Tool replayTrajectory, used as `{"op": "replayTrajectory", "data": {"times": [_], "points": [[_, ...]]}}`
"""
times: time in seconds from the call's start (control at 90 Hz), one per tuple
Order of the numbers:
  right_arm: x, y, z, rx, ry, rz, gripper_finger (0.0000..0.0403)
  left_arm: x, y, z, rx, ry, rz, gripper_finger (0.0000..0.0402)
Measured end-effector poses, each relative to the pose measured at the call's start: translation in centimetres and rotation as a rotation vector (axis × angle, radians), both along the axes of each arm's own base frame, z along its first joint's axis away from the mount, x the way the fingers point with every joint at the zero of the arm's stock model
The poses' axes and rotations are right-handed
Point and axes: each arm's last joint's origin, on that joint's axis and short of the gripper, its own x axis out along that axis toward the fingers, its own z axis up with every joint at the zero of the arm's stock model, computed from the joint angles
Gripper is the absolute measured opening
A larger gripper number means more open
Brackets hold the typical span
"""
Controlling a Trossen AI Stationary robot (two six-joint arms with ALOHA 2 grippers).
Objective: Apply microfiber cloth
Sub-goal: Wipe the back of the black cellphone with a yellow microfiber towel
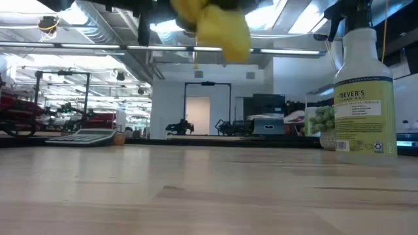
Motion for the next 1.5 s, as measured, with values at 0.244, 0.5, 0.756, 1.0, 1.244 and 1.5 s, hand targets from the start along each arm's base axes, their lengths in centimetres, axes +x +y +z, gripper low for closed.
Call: {"op": "replayTrajectory", "data": {"times": [0.244,0.5,0.756,1.0,1.244,1.5], "points": [[-1.2,2.2,-0.6,0.034,0.097,0.084,0.0014,-0.1,-0.3,0.1,0.068,0.027,-0.008,0.0019],[-6.2,5.6,2.1,0.120,0.200,0.132,0.0014,-2.1,-0.9,0.1,0.289,0.238,-0.045,0.0019],[-9.2,8.1,2.0,0.167,0.254,0.060,0.0014,-5.5,-2.9,-1.0,0.548,0.507,-0.226,0.0019],[-9.6,8.3,1.6,0.170,0.202,-0.045,0.0014,-7.7,-6.1,-4.3,0.673,0.750,-0.410,0.0019],[-9.4,8.2,1.8,0.184,0.139,-0.121,0.0014,-8.2,-10.5,-8.1,0.744,0.871,-0.526,0.0019],[-9.1,8.4,1.5,0.234,0.106,-0.186,0.0014,-8.0,-13.2,-10.2,0.975,1.058,-0.539,0.0019]]}}
